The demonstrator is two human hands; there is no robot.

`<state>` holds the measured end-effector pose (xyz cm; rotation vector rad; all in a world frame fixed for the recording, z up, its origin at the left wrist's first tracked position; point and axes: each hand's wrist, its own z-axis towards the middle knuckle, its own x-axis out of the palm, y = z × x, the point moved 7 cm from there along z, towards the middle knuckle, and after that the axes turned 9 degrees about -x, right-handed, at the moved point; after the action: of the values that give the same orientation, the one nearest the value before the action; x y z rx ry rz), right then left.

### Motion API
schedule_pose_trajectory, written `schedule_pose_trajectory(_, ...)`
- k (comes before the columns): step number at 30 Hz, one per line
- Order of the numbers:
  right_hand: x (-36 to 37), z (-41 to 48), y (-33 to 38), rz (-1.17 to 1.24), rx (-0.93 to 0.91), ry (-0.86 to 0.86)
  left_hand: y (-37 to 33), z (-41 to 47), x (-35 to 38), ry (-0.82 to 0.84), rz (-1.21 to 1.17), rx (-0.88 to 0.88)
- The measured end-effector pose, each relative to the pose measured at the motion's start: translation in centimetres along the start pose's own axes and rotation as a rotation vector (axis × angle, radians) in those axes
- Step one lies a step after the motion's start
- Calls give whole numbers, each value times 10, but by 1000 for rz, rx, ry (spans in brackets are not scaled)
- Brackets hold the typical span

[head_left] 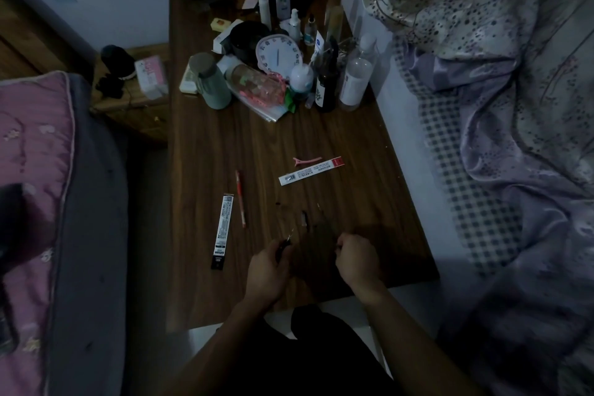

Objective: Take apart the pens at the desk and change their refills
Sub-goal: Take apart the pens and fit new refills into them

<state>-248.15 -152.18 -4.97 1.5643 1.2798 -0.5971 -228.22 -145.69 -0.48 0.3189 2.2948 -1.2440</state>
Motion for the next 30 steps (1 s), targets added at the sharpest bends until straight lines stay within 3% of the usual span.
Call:
schedule_pose_trajectory(15, -1, 12, 15, 4, 3, -54, 1, 7, -7, -41, -51, 10)
schedule_pose_trajectory(19, -3, 20, 34, -19, -95, -134, 0, 10, -13, -51, -71, 9)
schedule_pose_trajectory(24, 6, 29, 53, -93, -252, -111, 1, 13, -20, -80, -76, -10)
schedule_pose_trajectory(30, 7, 41, 58, -84, -233, -100, 6, 18, -22, -88, -57, -54)
